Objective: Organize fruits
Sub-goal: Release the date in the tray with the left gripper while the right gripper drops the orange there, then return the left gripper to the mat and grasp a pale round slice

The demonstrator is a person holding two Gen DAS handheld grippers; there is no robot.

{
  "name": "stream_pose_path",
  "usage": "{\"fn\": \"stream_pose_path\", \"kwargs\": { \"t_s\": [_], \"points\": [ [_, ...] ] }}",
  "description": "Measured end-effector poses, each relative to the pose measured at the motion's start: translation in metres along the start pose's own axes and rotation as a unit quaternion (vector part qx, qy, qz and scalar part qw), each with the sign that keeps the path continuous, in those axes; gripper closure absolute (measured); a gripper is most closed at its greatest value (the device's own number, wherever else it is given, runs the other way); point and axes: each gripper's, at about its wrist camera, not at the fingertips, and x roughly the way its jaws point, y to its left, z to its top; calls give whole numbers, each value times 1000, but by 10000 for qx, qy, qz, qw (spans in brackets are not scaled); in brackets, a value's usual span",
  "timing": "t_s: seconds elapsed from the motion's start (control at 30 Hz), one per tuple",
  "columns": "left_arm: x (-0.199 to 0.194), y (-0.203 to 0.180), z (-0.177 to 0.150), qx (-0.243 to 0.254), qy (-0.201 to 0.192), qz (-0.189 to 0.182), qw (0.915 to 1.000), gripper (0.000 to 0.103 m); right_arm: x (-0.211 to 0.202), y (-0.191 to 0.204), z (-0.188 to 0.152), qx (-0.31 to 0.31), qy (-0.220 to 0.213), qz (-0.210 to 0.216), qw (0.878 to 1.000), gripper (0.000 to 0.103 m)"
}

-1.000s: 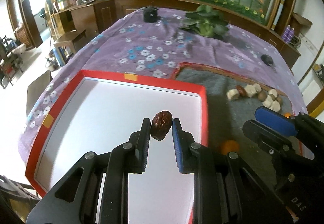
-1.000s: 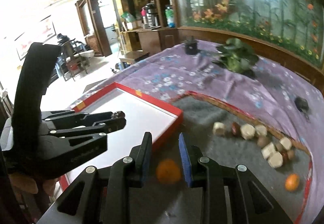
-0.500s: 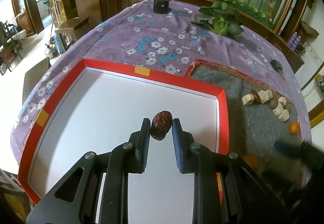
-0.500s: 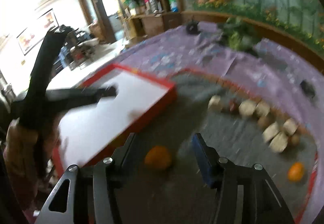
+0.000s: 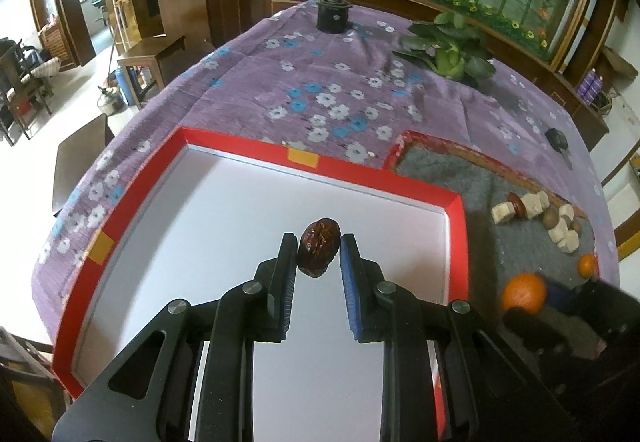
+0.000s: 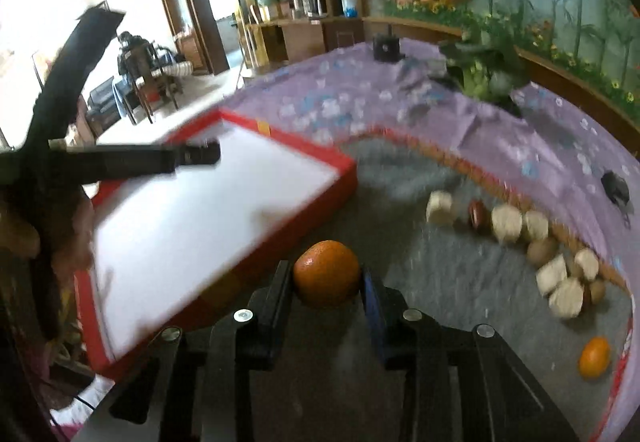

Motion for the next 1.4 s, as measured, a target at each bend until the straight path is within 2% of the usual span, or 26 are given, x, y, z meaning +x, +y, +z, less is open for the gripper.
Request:
{"fn": "stream_pose_path", "kwargs": {
  "t_s": [0.1,0.3,0.77,0.8,0.83,0.9,0.97,1.17,1.4],
  "points": [
    [8,7,7,-85,109,58,9999,82,7,9,19,-34,-108,191,9998,70],
    [27,15,18,-210,242,183,9993,82,43,27,43,-253,54,278,9993,70],
    [49,20,18,-367,434,283,9980,81,89,28,49,-412,504,72,9979,69],
    [49,20,18,-354,438,319,9979,75,89,28,49,-415,454,79,9981,69],
    [49,20,17,-346,434,343,9979,61,88,28,48,-411,427,111,9982,66],
    [47,21,16,-391,339,340,9981,43,85,28,48,-369,388,205,9984,60],
    [43,23,14,-445,270,360,9980,41,78,30,47,-366,300,214,9986,56],
    [32,21,10,-398,183,457,9980,41,53,26,43,-189,103,202,9996,56],
    [4,2,2,-257,-153,446,9986,41,16,13,22,83,-156,64,9998,53]
  ]
}}
